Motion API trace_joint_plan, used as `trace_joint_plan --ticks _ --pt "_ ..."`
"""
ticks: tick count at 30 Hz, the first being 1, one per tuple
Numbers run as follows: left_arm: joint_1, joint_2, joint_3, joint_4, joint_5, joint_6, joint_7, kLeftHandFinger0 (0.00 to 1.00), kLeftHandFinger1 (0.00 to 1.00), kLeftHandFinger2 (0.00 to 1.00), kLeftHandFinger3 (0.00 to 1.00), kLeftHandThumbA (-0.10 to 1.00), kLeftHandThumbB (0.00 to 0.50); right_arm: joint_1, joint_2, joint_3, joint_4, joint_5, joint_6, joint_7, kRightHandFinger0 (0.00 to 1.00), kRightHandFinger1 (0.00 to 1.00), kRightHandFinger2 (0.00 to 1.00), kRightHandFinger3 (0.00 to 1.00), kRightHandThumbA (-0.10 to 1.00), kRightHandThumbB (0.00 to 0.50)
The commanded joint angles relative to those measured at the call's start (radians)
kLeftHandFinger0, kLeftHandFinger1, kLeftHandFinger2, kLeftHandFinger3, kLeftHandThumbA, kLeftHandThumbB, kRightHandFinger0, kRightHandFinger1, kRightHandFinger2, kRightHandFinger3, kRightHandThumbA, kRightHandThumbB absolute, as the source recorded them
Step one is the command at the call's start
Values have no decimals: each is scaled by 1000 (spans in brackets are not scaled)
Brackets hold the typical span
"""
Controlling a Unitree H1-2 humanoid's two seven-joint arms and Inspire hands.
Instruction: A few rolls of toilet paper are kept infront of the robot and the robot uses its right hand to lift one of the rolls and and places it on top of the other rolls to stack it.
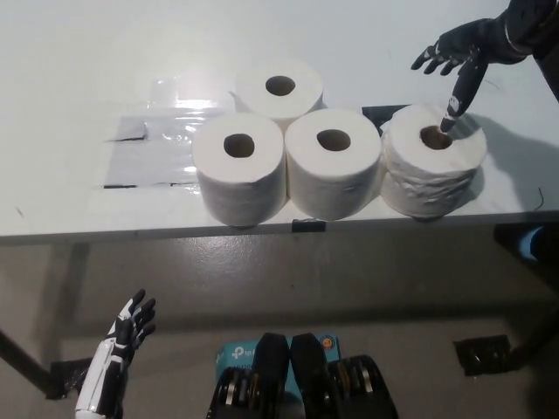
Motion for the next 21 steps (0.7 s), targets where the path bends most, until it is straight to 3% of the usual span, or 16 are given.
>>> trace_joint_plan --ticks 1,6,10,15,21 --pt "1 17 3 -37 -2 -22 -13 1000 1000 1000 1000 1000 138 -62 -10 -20 -2 -4 -15 -32 1000 1000 1000 1000 1000 367" --pt "-3 16 2 -38 3 -18 -9 1000 1000 1000 1000 1000 157 -64 -5 -27 19 -3 -15 -53 1000 1000 1000 1000 1000 367" --pt "0 15 1 -35 -8 -25 -15 1000 1000 1000 1000 1000 136 -46 4 -23 16 -11 2 -81 1000 1000 1000 1000 1000 415" --pt "3 14 0 -36 -6 -34 -14 1000 1000 1000 1000 1000 145 -28 8 -16 15 -21 -24 -115 1000 1000 1000 1000 1000 362" --pt "-1 17 0 -36 1 -29 -13 1000 1000 1000 1000 1000 149 -21 19 -15 43 -26 -29 -150 1000 1000 1000 1000 1000 368"
